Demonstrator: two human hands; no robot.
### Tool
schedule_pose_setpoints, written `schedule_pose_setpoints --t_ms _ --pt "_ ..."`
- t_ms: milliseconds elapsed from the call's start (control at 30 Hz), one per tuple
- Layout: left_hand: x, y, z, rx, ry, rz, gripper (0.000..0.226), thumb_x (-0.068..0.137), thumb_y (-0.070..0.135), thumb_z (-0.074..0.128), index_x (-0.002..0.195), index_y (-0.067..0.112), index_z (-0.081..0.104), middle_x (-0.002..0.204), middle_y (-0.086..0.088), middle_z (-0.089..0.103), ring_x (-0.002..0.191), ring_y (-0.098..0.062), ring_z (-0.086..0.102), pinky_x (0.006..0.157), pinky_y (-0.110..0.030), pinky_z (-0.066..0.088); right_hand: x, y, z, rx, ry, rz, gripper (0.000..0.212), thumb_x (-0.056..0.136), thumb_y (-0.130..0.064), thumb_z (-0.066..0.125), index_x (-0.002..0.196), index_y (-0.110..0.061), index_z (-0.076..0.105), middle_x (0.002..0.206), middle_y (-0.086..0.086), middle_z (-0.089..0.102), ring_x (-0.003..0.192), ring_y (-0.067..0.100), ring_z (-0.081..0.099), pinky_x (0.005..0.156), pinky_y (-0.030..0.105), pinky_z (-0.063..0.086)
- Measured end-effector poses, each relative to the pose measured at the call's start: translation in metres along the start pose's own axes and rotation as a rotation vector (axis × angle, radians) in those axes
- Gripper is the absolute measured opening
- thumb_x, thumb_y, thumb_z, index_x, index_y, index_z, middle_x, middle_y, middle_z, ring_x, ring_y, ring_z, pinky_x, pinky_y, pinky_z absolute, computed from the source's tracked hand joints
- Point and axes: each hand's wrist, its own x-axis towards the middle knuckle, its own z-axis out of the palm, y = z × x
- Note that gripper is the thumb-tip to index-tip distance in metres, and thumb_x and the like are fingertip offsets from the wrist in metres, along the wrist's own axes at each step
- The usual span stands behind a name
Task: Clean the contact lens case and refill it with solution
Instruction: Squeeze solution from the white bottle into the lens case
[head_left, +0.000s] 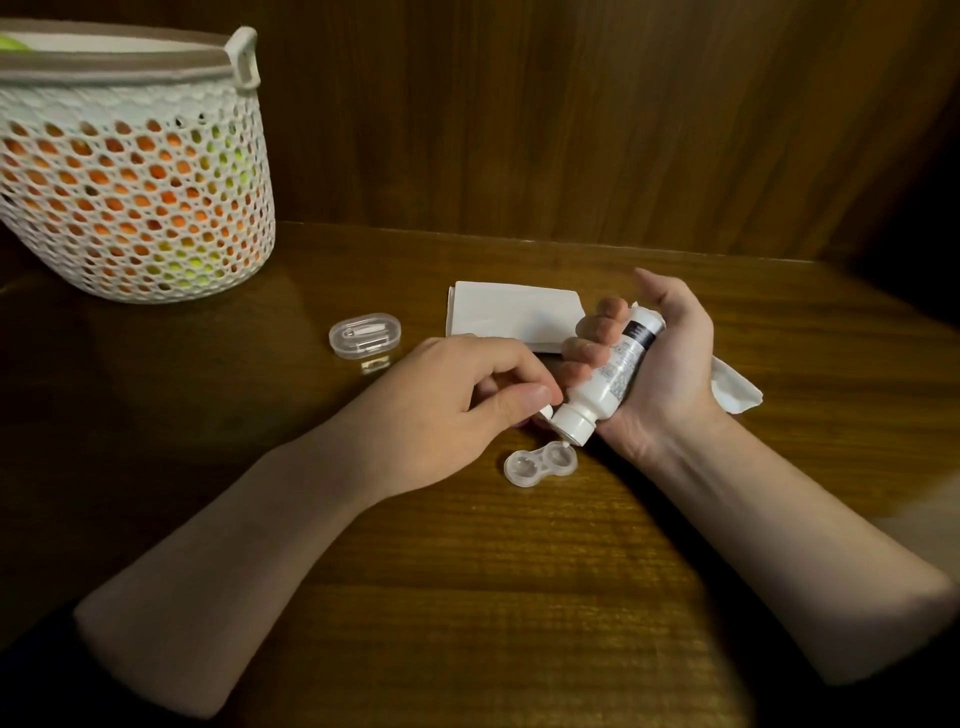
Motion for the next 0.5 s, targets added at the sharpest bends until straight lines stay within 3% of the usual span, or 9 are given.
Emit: schedule_pose_setpoints --t_ms 133,300,500 --pt "-0.0018 -0.0015 -0.0018 -0.012 -0.003 0.005 0.016 0.103 0.034 0.064 0.104 0.046 0.075 0.090 0.027 0.069 0.086 -0.004 0.064 0.064 -0.016 0.048 -0.0004 0.0015 0.0016 -0.004 -0.008 0.008 0.043 0.095 -0.044 0.057 0.061 -0.019 0.051 0.053 -0.004 0.047 0.042 0.012 0.042 0.044 0.021 0.038" --pt "-0.0022 -0.0025 -0.0020 -0.040 -0.001 0.026 0.016 0.104 0.030 0.065 0.105 0.039 0.078 0.090 0.012 0.072 0.087 -0.014 0.065 0.076 -0.046 0.058 -0.0005 0.0023 0.0028 -0.019 -0.017 0.006 0.042 0.095 -0.042 0.056 0.060 -0.019 0.050 0.052 -0.004 0.045 0.041 0.013 0.041 0.042 0.021 0.038" --pt "-0.0031 -0.0015 -0.0022 -0.064 -0.006 0.025 0.016 0.104 0.030 0.064 0.106 0.036 0.079 0.092 0.009 0.074 0.088 -0.016 0.066 0.078 -0.053 0.056 -0.0013 0.0024 0.0039 -0.025 -0.027 -0.002 0.044 0.096 -0.041 0.053 0.059 -0.020 0.048 0.051 -0.004 0.043 0.040 0.013 0.040 0.041 0.021 0.037"
